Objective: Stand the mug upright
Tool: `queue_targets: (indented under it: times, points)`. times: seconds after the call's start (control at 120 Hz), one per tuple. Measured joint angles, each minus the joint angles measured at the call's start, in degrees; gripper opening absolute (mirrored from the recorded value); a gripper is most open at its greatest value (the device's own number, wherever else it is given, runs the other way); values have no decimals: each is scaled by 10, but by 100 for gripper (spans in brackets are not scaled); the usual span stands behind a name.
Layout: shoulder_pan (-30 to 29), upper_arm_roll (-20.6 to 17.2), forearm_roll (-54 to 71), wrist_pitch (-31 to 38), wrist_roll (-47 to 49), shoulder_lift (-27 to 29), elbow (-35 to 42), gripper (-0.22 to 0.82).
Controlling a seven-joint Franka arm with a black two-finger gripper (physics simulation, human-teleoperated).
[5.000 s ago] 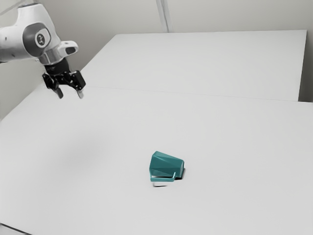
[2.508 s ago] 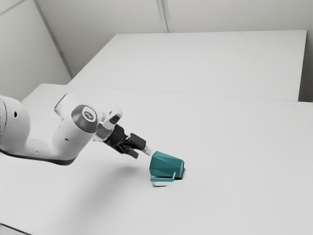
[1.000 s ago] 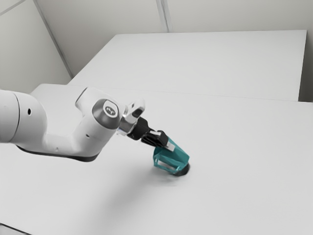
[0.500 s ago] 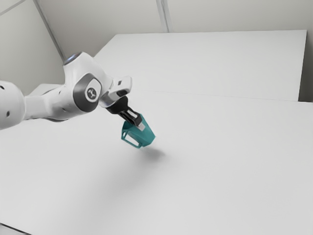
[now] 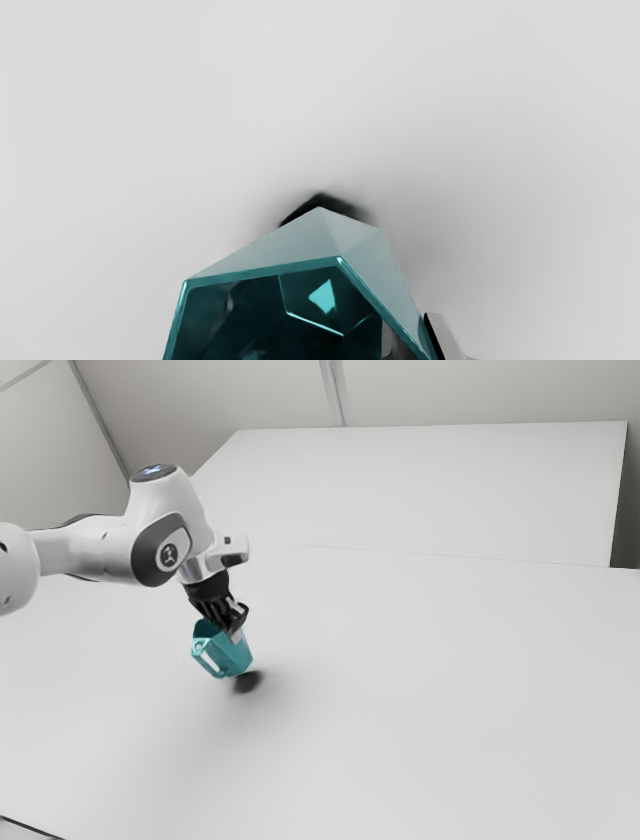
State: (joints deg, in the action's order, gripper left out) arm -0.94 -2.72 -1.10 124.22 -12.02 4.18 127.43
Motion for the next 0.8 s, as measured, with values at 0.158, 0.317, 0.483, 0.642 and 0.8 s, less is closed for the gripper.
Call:
queue_targets:
  times: [0.158,0.317,0.483,0.642,0.8]
  points:
    - [-37,-2,3,-20,36,-9,0,-18]
    - [-49,-3,7,-43,62,-10,1,-18]
    - [-45,-3,11,-48,83,-15,0,-18]
    - [-42,-3,12,-17,99,-29,-1,-18]
    - [-43,-6,9,-5,112,-35,1,-18]
